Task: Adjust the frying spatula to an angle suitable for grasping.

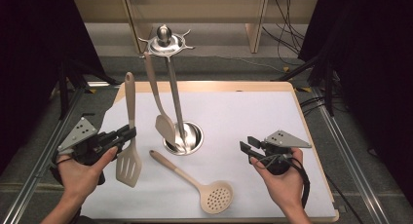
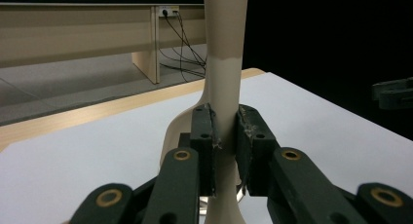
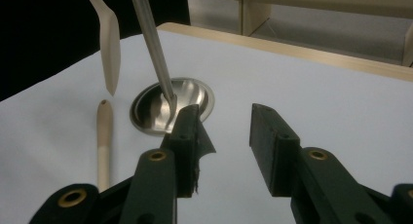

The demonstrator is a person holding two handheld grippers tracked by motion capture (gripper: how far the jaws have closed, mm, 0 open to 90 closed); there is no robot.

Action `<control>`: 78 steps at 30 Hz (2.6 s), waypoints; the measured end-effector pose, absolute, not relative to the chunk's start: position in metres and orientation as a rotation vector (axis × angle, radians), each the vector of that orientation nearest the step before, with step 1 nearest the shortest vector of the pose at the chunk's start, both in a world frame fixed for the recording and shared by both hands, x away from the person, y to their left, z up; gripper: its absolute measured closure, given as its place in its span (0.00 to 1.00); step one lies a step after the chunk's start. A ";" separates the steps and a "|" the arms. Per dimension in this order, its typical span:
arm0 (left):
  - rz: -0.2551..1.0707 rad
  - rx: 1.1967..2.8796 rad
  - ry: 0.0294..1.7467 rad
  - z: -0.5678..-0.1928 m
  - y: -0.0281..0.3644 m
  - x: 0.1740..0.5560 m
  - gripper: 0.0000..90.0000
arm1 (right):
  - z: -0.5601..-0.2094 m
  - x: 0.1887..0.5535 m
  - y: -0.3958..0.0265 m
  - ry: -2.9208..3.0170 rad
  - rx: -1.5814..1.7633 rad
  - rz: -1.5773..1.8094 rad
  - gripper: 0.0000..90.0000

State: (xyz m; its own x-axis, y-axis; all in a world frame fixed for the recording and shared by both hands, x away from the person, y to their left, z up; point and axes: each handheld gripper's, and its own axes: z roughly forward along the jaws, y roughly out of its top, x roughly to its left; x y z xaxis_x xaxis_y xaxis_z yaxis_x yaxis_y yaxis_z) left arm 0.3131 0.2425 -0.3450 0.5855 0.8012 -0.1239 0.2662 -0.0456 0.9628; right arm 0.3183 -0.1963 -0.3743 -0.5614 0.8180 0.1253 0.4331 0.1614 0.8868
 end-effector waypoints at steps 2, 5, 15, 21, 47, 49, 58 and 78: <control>0.547 1.608 0.902 -0.343 0.238 0.312 0.87 | -0.372 0.318 -0.196 2.069 1.148 1.354 0.72; 0.538 1.617 0.884 -0.341 0.232 0.311 0.87 | -0.370 0.317 -0.192 2.060 1.168 1.384 0.72; 0.524 1.633 0.842 -0.337 0.216 0.314 0.87 | -0.364 0.315 -0.193 2.060 1.150 1.383 0.73; 0.499 1.641 0.803 -0.335 0.202 0.316 0.87 | -0.359 0.316 -0.189 2.055 1.121 1.403 0.73; 0.423 1.738 0.706 -0.340 0.131 0.331 0.87 | -0.329 0.319 -0.142 2.081 0.964 1.517 0.73; 0.426 1.750 0.682 -0.340 0.128 0.333 0.87 | -0.326 0.320 -0.136 2.087 0.956 1.529 0.72; 0.409 1.773 0.685 -0.342 0.115 0.334 0.87 | -0.309 0.322 -0.124 2.070 0.915 1.581 0.70; 0.407 1.797 0.633 -0.341 0.104 0.327 0.87 | -0.291 0.335 -0.114 2.034 0.928 1.664 0.72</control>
State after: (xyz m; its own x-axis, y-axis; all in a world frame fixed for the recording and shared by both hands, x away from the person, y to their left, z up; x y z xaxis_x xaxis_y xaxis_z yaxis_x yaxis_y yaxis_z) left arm 0.3270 0.1042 -0.3405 0.7957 0.6044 -0.0389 0.2163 -0.2236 0.9504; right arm 0.3350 -0.1138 -0.2914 -0.7228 0.6784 0.1315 0.2633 0.0944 0.9601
